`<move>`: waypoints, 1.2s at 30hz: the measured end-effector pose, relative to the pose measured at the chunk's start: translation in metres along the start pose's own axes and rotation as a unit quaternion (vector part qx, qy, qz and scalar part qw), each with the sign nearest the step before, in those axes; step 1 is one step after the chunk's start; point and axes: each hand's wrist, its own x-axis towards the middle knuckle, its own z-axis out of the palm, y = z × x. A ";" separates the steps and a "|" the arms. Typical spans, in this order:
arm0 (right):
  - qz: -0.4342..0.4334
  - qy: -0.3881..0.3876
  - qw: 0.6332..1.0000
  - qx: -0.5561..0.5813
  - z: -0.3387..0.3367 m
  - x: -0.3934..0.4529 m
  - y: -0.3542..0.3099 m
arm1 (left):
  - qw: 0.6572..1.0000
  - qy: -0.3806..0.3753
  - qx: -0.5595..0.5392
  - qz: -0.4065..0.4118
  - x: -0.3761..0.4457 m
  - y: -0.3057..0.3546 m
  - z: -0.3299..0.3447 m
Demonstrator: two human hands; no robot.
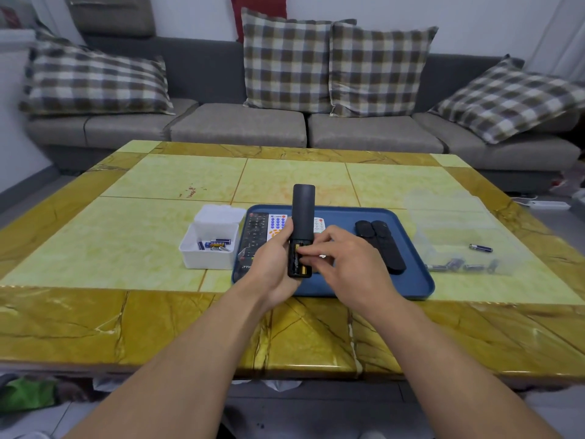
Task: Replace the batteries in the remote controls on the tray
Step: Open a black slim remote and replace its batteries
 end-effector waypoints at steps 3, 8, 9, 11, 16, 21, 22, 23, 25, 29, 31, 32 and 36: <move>-0.004 0.006 1.000 -0.026 -0.001 0.001 -0.001 | 1.000 0.002 -0.006 0.000 0.003 -0.002 -0.001; 0.014 0.019 0.999 -0.021 0.000 0.004 -0.004 | 1.000 -0.007 -0.004 -0.003 0.003 -0.004 0.002; 0.019 0.023 0.999 -0.017 0.001 0.004 -0.004 | 1.000 -0.006 -0.003 -0.003 0.003 -0.004 0.003; 0.029 0.026 0.999 -0.010 0.001 0.005 -0.004 | 1.000 -0.004 -0.001 0.000 0.002 -0.005 0.005; 0.028 0.025 0.999 -0.011 0.001 0.003 -0.006 | 1.000 0.002 -0.003 0.010 0.003 -0.005 0.004; 0.020 0.035 0.999 0.005 0.003 0.002 -0.007 | 1.000 -0.003 -0.016 0.010 0.004 -0.005 0.002; 0.018 0.032 0.999 0.005 0.003 0.002 -0.007 | 1.000 -0.002 -0.017 0.009 0.004 -0.005 0.002; 0.017 0.030 0.999 0.003 0.003 0.002 -0.007 | 1.000 0.001 -0.015 0.008 0.004 -0.005 0.001; 0.016 0.030 0.999 -0.001 0.004 0.002 -0.008 | 1.000 0.007 -0.013 0.009 0.005 -0.004 0.000; -0.002 0.036 0.999 -0.025 0.006 0.001 -0.013 | 0.999 0.024 -0.019 0.010 0.006 -0.003 -0.003; 0.004 0.026 0.999 -0.038 0.006 0.001 -0.018 | 0.999 0.032 -0.018 0.008 0.005 -0.003 -0.005; 0.015 0.020 0.999 -0.044 0.005 0.001 -0.020 | 0.999 0.036 -0.017 0.007 0.006 -0.003 -0.005; 0.052 -0.001 0.998 -0.037 0.005 0.004 -0.027 | 0.999 0.043 -0.022 0.002 0.005 -0.004 -0.004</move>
